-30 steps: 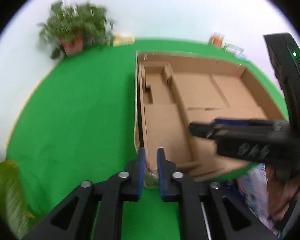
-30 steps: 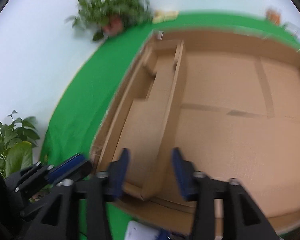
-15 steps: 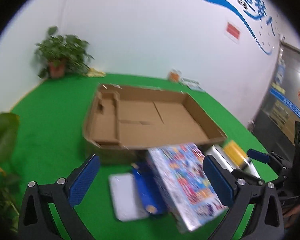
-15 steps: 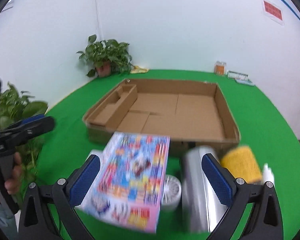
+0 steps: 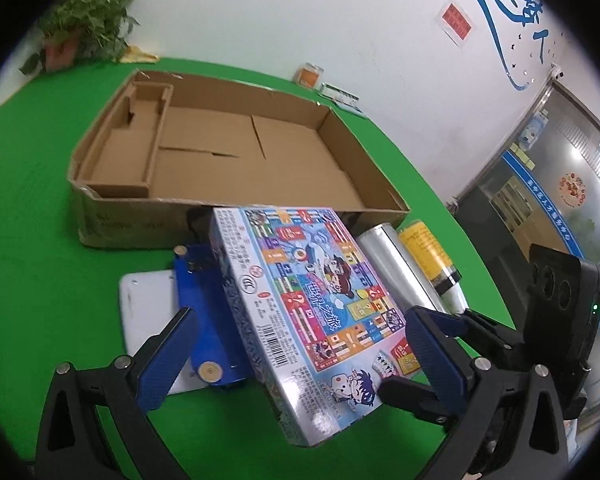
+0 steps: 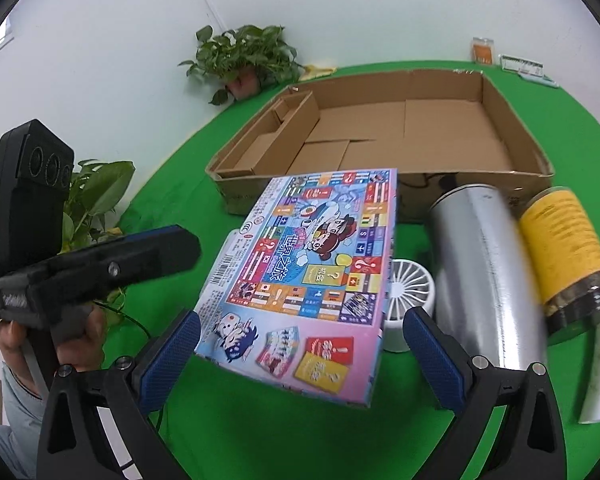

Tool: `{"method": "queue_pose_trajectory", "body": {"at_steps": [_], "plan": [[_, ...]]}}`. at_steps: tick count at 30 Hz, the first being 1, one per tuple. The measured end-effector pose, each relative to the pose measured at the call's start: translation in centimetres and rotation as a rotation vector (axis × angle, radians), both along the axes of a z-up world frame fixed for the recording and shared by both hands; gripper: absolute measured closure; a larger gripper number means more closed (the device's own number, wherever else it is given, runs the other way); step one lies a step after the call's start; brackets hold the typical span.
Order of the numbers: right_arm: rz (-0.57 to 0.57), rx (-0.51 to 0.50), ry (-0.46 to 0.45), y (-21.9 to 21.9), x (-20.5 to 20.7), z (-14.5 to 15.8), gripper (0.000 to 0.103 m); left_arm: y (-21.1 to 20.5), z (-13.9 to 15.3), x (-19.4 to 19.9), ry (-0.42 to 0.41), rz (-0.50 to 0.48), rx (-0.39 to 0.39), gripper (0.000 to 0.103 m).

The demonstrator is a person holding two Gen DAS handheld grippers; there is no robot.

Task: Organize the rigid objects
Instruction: 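Grasp the colourful board-game box with the left gripper and lift it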

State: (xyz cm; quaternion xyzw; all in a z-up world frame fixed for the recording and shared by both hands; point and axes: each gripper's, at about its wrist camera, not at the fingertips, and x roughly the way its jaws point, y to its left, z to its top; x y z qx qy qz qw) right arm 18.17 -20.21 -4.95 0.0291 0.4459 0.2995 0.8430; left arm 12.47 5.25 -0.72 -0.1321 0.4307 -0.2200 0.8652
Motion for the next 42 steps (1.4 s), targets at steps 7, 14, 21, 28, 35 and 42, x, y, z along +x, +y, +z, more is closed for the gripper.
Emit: {"method": "queue_pose_trajectory", "body": {"at_steps": [7, 14, 21, 28, 35, 42], "plan": [[0.005, -0.072, 0.029, 2.3, 0.1, -1.7, 0.003, -0.2, -3.5, 1.8, 0.146, -0.05, -0.061, 0.015], [0.027, -0.099, 0.025, 3.3, -0.7, -2.1, 0.003, -0.3, -4.5, 0.6, 0.154, -0.05, 0.001, 0.02], [-0.019, -0.082, 0.024, 3.4, 0.2, -2.6, 0.0, 1.0, -4.4, 0.2, 0.139, -0.026, -0.035, 0.036], [-0.055, -0.089, -0.028, 3.9, -0.6, -3.0, 0.0, 0.6, -3.3, -1.1, 0.049, -0.013, 0.029, 0.042], [-0.11, -0.038, -0.087, 3.2, -2.1, -2.0, 0.009, 0.1, -1.9, -2.4, -0.044, 0.005, 0.086, 0.042], [-0.111, -0.045, -0.193, 3.4, -3.1, 1.5, 0.012, 0.2, 1.3, -3.2, -0.145, 0.037, 0.084, 0.042]]}}
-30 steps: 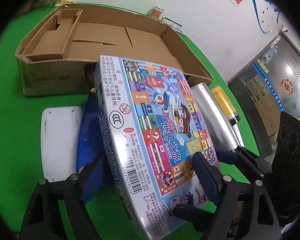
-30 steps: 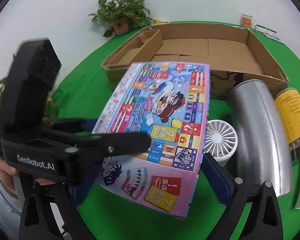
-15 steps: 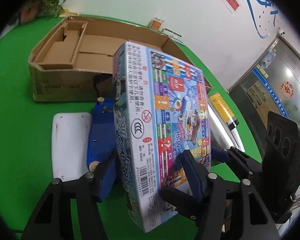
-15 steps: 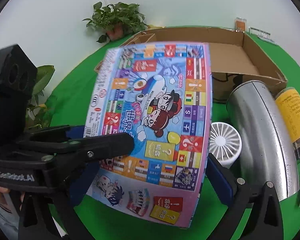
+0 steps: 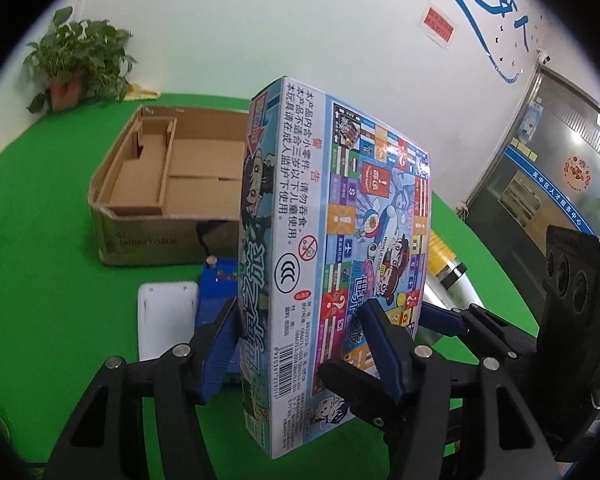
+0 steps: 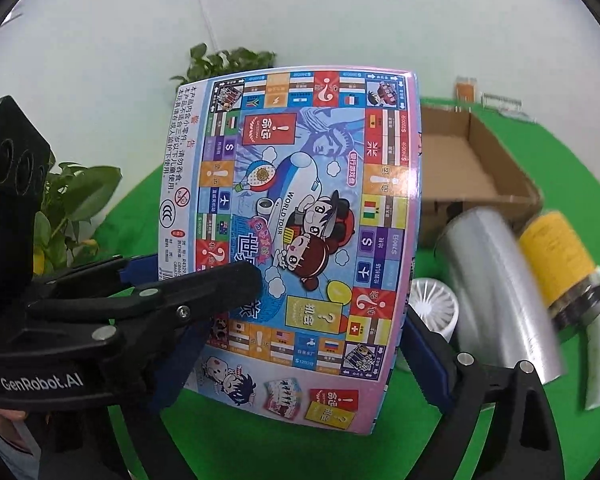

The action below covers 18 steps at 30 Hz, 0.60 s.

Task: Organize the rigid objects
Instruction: 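Grasp the colourful board-game box with the left gripper and lift it, then carry the board-game box into the cardboard box and lay it flat, open left gripper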

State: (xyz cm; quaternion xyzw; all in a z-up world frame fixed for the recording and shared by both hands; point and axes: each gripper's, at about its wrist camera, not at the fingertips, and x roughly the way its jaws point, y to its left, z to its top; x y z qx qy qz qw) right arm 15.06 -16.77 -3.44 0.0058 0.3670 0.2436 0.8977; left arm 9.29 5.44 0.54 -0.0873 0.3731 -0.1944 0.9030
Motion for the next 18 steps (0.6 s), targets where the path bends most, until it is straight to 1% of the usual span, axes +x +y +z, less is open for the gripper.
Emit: {"method": "queue_pose_trajectory", "body": {"at_steps": [3, 8, 18], "plan": [[-0.001, -0.002, -0.033, 0.3, -0.2, 1.7, 0.012, 0.1, 1.3, 0.0, -0.036, 0.002, 0.002, 0.042], [0.0, -0.001, -0.059, 0.0, 0.5, 4.0, 0.012, 0.3, 2.8, 0.4, -0.072, 0.006, 0.007, 0.042], [0.008, 0.0, -0.074, 1.5, 4.1, 6.8, 0.012, 0.6, 4.7, 2.7, -0.094, 0.015, 0.02, 0.042]]}}
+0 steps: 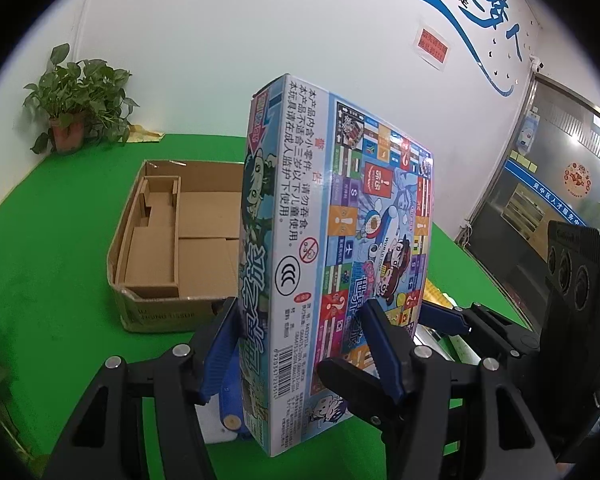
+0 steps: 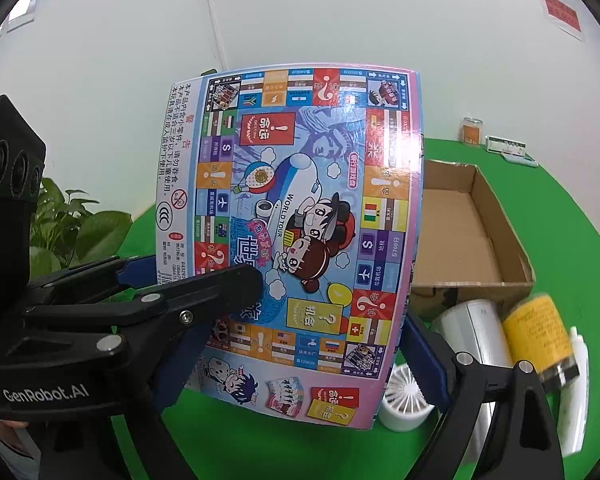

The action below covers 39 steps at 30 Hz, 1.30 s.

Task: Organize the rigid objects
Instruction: 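Carry the board-game box into the cardboard box and lay it flat, open left gripper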

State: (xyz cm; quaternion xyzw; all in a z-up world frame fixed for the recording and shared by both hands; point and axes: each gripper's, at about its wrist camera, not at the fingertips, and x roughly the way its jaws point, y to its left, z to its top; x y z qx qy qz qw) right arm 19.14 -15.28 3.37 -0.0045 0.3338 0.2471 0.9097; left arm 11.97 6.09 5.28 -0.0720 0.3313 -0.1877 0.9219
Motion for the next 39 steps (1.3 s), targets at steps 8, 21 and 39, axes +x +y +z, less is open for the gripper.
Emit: {"method": "queue_pose_trajectory", "body": {"at_steps": [8, 21, 39], "plan": [[-0.004, -0.005, 0.003, 0.6, 1.6, 0.6, 0.012, 0.2, 0.8, 2.7, 0.001, -0.008, 0.003, 0.042], [0.004, -0.013, 0.03, 1.3, 2.4, 0.2, 0.012, 0.0, 0.7, 6.1, 0.036, -0.012, 0.011, 0.042], [0.081, 0.002, 0.302, 3.3, 13.7, -3.5, 0.012, -0.5, -2.5, 16.9, 0.265, 0.05, 0.098, 0.042]]}}
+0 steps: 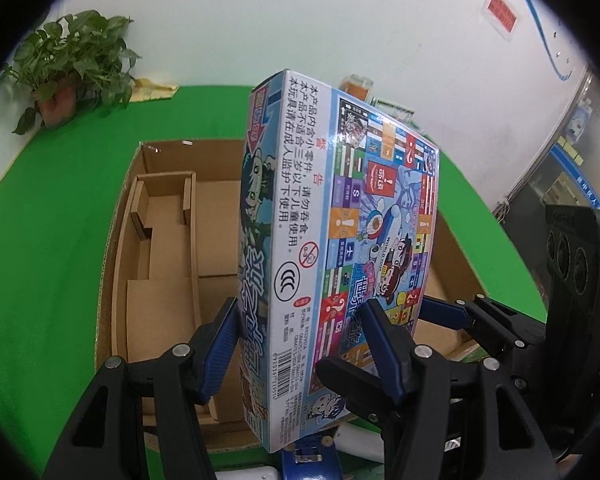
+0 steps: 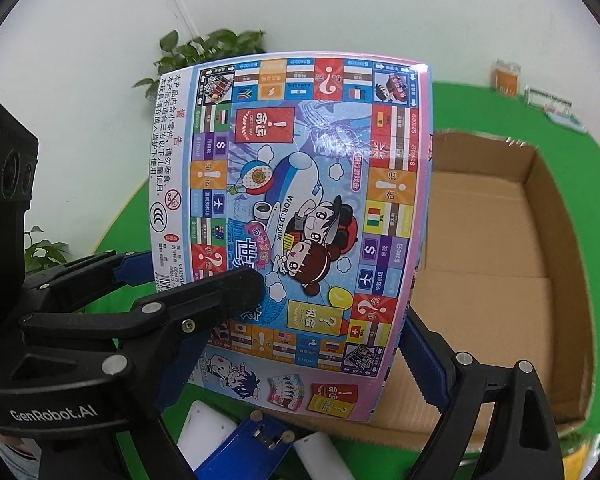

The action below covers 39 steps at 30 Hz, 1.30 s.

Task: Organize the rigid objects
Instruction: 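Carry the board-game box into the cardboard box and lay it flat, open left gripper, then move the right gripper to the silver metal cylinder and grasp it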

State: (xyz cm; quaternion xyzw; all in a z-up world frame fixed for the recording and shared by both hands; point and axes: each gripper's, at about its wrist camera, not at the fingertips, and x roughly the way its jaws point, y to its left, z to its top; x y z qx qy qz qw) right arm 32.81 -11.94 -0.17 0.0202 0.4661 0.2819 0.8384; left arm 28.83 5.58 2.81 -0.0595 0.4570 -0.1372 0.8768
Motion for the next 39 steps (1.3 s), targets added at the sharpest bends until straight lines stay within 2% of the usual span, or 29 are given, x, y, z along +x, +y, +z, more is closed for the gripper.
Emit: {"method": "queue_pose_trajectory", "body": {"at_steps": [3, 8, 13, 15, 16, 17, 19, 20, 23, 25, 29, 31, 32, 33, 34, 35, 36, 37, 39], "plan": [[0.002, 0.003, 0.059, 0.2, 0.7, -2.1, 0.013, 0.0, -1.9, 1.1, 0.055, 0.008, 0.02, 0.042], [0.011, 0.003, 0.132, 0.8, 1.4, -4.9, 0.02, 0.3, -4.2, 1.3, 0.109, 0.037, 0.069, 0.042], [0.02, -0.01, 0.137, 0.7, 2.2, -5.6, 0.025, 0.6, -4.7, 1.3, 0.122, 0.061, 0.096, 0.042], [0.017, -0.033, 0.135, 0.6, 2.4, -5.6, 0.031, 0.4, -4.7, 1.4, 0.125, 0.075, 0.151, 0.052], [0.003, -0.045, 0.149, 0.5, 2.5, -5.9, 0.036, 0.3, -4.7, 1.4, 0.129, 0.079, 0.177, 0.061], [-0.007, -0.046, 0.17, 0.0, 2.8, -6.5, 0.038, 0.3, -4.4, 1.3, 0.129, 0.078, 0.176, 0.062], [-0.023, -0.082, 0.209, 0.0, 3.1, -7.7, 0.052, 0.2, -3.5, 1.0, 0.098, 0.013, 0.089, 0.064], [-0.024, -0.072, 0.199, -0.1, 2.9, -7.7, 0.052, -0.1, -2.9, 0.6, 0.083, -0.012, 0.082, 0.064], [-0.025, -0.096, 0.199, -0.3, 2.9, -7.3, 0.052, -0.5, -1.3, -0.8, 0.023, -0.01, 0.129, 0.064], [-0.02, -0.102, 0.206, -0.3, 3.2, -7.6, 0.052, 0.2, -0.5, -1.6, -0.001, -0.001, 0.1, 0.064], [-0.027, -0.085, 0.216, 0.3, 4.2, -7.7, 0.051, 2.5, 1.2, -4.6, -0.108, 0.049, 0.067, 0.064], [-0.048, -0.094, 0.171, 0.3, 3.6, -6.2, 0.051, 2.8, 1.7, -5.6, -0.151, 0.071, 0.085, 0.062], [-0.059, -0.101, 0.102, 0.3, 3.0, -4.8, 0.051, 3.2, 1.9, -6.7, -0.183, 0.09, 0.111, 0.059], [-0.071, -0.132, 0.001, -0.2, 1.5, -2.9, 0.04, 3.4, 2.1, -7.5, -0.206, 0.106, 0.127, 0.047], [-0.088, -0.163, -0.108, -0.9, -0.3, -0.9, 0.02, 3.7, 2.4, -8.4, -0.233, 0.124, 0.135, 0.029], [-0.103, -0.169, -0.176, -1.5, -1.8, 0.4, 0.009, 4.1, 2.7, -9.7, -0.281, 0.149, 0.134, 0.014], [-0.124, -0.163, -0.24, -2.5, -3.6, 1.8, 0.001, 4.4, 3.0, -10.7, -0.327, 0.172, 0.128, 0.012], [-0.136, -0.162, -0.275, -3.3, -5.2, 2.7, 0.001, 4.4, 3.4, -11.9, -0.377, 0.198, 0.129, 0.012], [-0.15, -0.183, -0.301, -4.6, -8.0, 3.4, 0.001, 4.1, 3.5, -13.2, -0.405, 0.21, 0.136, 0.012]]}}
